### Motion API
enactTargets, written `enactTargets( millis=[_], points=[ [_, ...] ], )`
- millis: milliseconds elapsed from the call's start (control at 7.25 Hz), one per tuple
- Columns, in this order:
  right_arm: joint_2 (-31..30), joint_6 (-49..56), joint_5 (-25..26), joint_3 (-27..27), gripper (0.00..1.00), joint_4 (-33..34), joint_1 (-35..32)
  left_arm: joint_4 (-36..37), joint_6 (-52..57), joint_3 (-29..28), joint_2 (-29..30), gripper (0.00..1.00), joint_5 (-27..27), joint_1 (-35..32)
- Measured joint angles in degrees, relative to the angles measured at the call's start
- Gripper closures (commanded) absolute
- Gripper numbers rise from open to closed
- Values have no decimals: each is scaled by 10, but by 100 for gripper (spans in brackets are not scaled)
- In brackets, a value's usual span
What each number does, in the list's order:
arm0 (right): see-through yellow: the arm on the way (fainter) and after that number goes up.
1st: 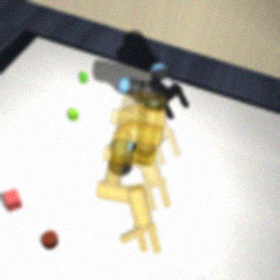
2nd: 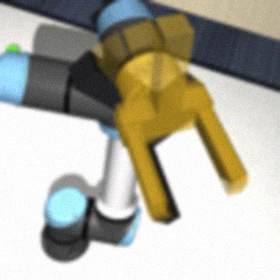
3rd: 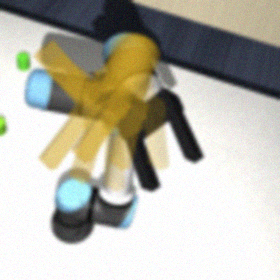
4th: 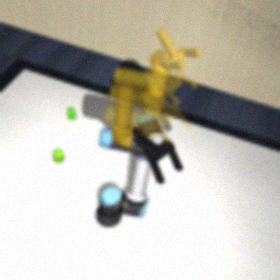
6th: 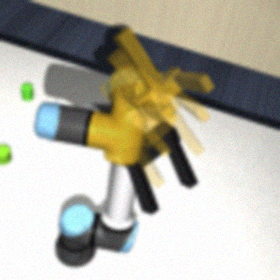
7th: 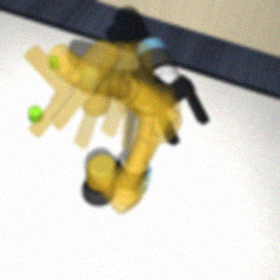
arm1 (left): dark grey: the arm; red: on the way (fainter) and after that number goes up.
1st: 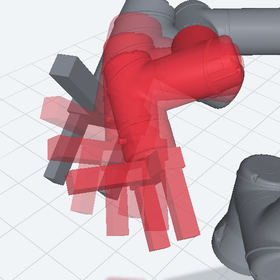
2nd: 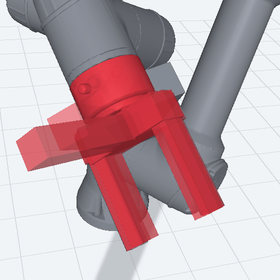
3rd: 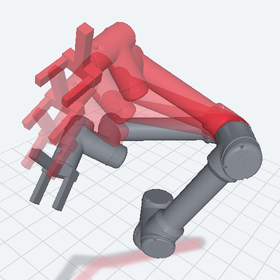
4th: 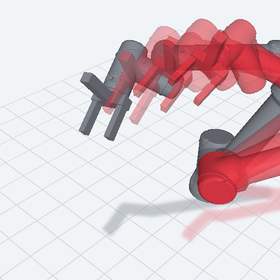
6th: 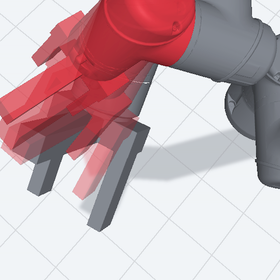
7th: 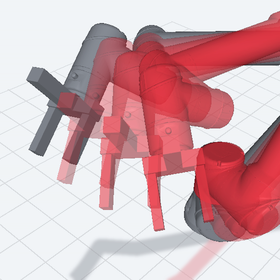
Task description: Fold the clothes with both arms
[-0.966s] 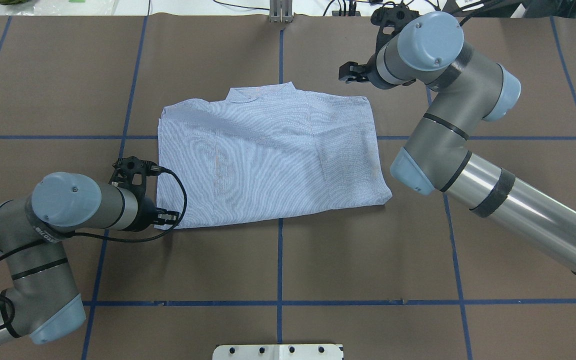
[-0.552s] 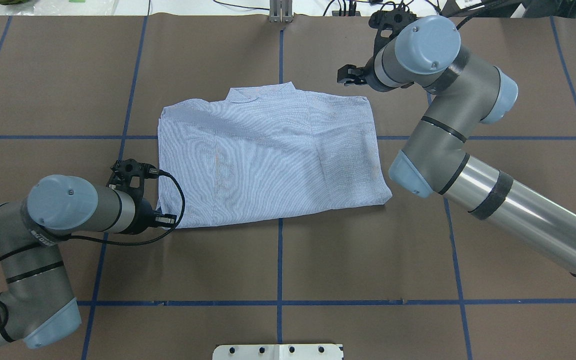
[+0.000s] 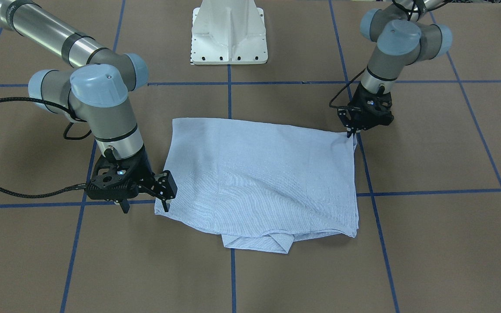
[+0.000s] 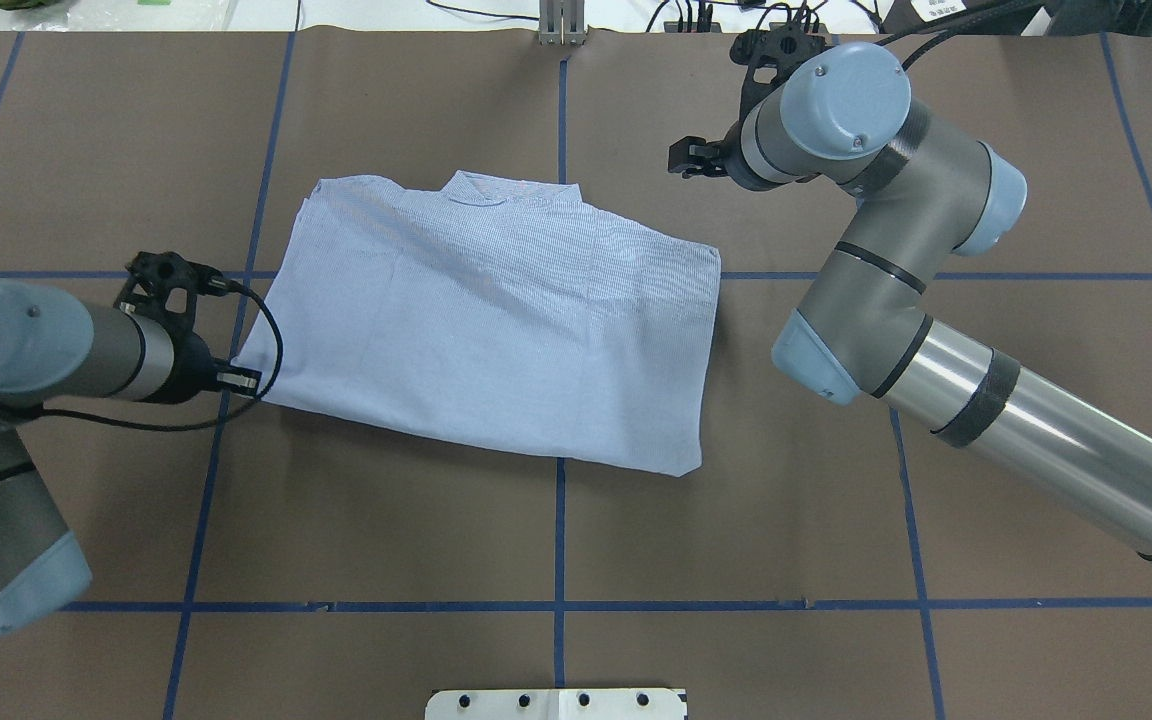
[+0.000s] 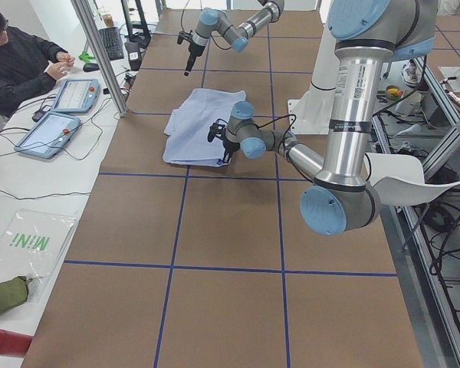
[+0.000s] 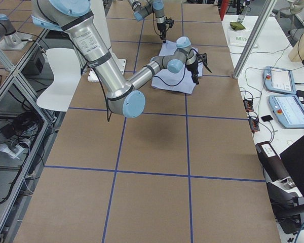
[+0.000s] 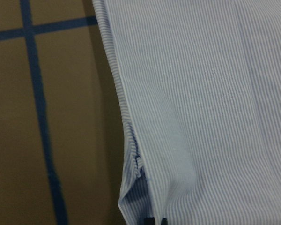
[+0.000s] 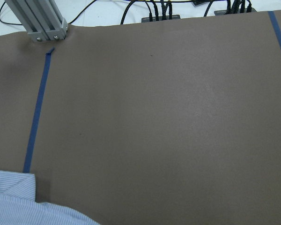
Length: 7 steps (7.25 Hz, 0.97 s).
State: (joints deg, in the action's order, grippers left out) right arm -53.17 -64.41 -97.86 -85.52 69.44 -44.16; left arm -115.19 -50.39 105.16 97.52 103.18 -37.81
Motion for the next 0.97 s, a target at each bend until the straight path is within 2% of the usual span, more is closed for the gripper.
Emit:
enactTargets(
  millis=[138,276,414,690,828,966],
  points=[
    [0,-1,0,0,0,0,1,6,49,-39,23,100,-11,-39],
    [1,-2,0,0,0,0,3,6,95,-112,76,100,-30,-79],
    [2,-3,0,-1,0,0,5,-3,128,-214,148,100,-41,-117],
    [3,-10,1,-10,0,0,16,-69,161,-407,270,100,-48,-167],
    [4,-26,2,-17,0,0,24,-91,172,-451,299,1,-48,-178],
    [6,-45,5,-27,0,2,35,-102,178,-467,313,0,-47,-183]
  ],
)
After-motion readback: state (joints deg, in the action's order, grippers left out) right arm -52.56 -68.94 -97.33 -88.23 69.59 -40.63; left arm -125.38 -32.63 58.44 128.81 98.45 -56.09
